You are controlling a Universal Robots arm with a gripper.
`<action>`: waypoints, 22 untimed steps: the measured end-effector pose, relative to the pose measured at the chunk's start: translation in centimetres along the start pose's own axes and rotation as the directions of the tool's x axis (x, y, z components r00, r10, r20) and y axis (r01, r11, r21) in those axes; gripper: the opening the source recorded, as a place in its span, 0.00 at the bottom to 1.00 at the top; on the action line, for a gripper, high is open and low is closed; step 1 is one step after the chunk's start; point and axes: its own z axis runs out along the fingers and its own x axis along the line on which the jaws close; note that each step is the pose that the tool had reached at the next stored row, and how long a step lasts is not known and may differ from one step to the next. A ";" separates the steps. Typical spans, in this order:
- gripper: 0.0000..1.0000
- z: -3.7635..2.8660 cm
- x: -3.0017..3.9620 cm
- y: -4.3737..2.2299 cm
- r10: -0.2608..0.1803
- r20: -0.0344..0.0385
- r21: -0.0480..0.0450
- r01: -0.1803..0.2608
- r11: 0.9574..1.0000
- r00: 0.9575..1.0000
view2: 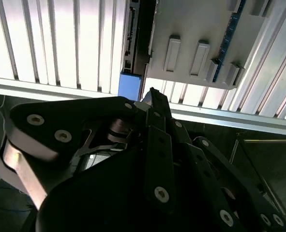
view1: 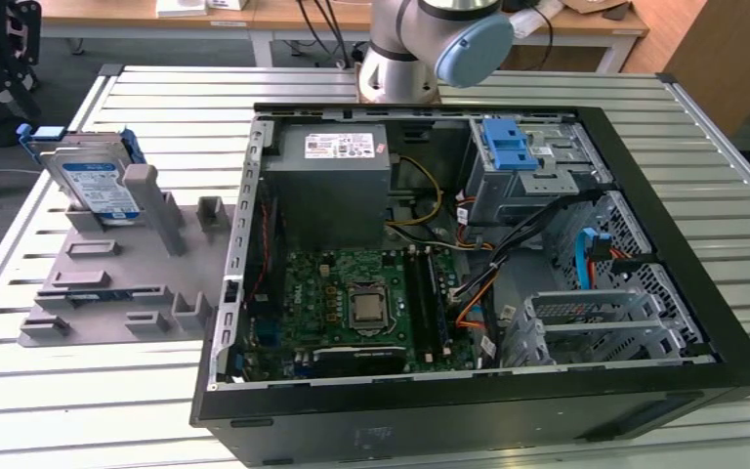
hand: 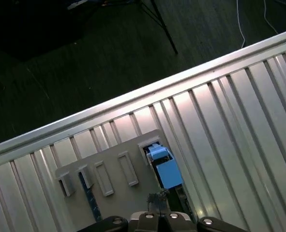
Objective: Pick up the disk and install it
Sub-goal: 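Pick up the disk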
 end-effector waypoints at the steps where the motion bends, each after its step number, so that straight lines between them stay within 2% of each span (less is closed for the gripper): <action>1: 0.11 0.03 0.00 0.00 -0.018 -0.001 0.000 0.018 1.000 1.000; 4: 0.11 0.15 0.00 -0.01 -0.071 -0.003 -0.002 0.071 0.997 0.997; 6: 0.11 0.25 0.01 -0.01 -0.108 -0.005 -0.003 0.108 0.994 0.994; 8: 0.11 0.28 -0.12 0.05 -0.116 -0.005 -0.003 0.116 0.993 0.993; 12: 0.11 0.42 -0.88 0.35 -0.116 -0.005 -0.003 0.116 0.993 0.993; 14: 0.11 0.60 -0.95 0.41 -0.118 -0.004 -0.003 0.118 0.993 0.993; 16: 0.11 0.68 -0.95 0.40 -0.148 -0.004 -0.003 0.148 0.989 0.989; 19: 0.11 0.83 -0.95 0.41 -0.200 -0.006 -0.002 0.200 0.980 0.980; 20: 0.11 0.87 -0.94 0.41 -0.210 -0.005 0.002 0.210 0.978 0.978; 22: 0.11 1.00 -0.85 0.63 -0.213 -0.003 0.015 0.213 0.977 0.977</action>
